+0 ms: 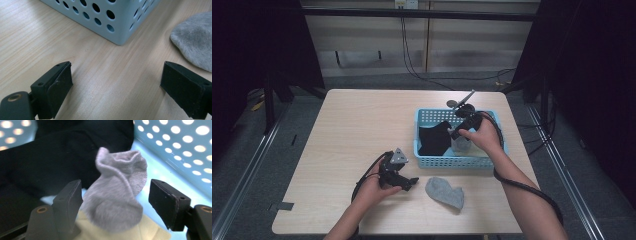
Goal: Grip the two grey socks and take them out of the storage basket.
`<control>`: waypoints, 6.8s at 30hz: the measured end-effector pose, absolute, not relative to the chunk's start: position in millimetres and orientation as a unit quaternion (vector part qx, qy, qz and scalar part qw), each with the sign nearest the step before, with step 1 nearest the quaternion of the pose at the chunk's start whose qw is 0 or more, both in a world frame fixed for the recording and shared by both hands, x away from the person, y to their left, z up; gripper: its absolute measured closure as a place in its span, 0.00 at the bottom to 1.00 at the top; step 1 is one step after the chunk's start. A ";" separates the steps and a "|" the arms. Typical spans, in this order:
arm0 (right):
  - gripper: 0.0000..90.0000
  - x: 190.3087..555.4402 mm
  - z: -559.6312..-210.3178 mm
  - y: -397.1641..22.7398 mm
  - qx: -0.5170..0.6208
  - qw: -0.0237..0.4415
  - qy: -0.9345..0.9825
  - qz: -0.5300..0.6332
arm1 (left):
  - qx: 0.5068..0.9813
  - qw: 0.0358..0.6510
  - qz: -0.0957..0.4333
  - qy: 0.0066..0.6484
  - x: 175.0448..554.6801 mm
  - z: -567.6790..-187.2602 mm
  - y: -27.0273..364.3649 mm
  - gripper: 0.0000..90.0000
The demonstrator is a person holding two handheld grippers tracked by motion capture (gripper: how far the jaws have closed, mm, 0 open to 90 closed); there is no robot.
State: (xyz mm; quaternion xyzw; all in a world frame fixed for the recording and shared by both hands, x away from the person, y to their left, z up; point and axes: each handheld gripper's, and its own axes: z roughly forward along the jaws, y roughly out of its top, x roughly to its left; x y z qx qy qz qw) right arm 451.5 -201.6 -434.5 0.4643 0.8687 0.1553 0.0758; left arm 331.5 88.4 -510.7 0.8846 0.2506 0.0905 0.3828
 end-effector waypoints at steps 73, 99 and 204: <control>0.91 389.6 -349.8 -217.7 0.354 0.024 0.921 0.163 | 0.887 0.381 0.089 0.247 331.8 -510.5 88.6 0.10; 0.91 342.4 -332.1 -194.9 0.284 0.023 0.945 0.161 | 0.887 0.381 0.089 0.247 331.7 -510.5 88.6 0.11; 0.32 290.7 -423.0 -203.7 0.303 -0.011 0.932 0.201 | 0.888 0.378 0.090 0.246 331.7 -510.2 88.9 0.11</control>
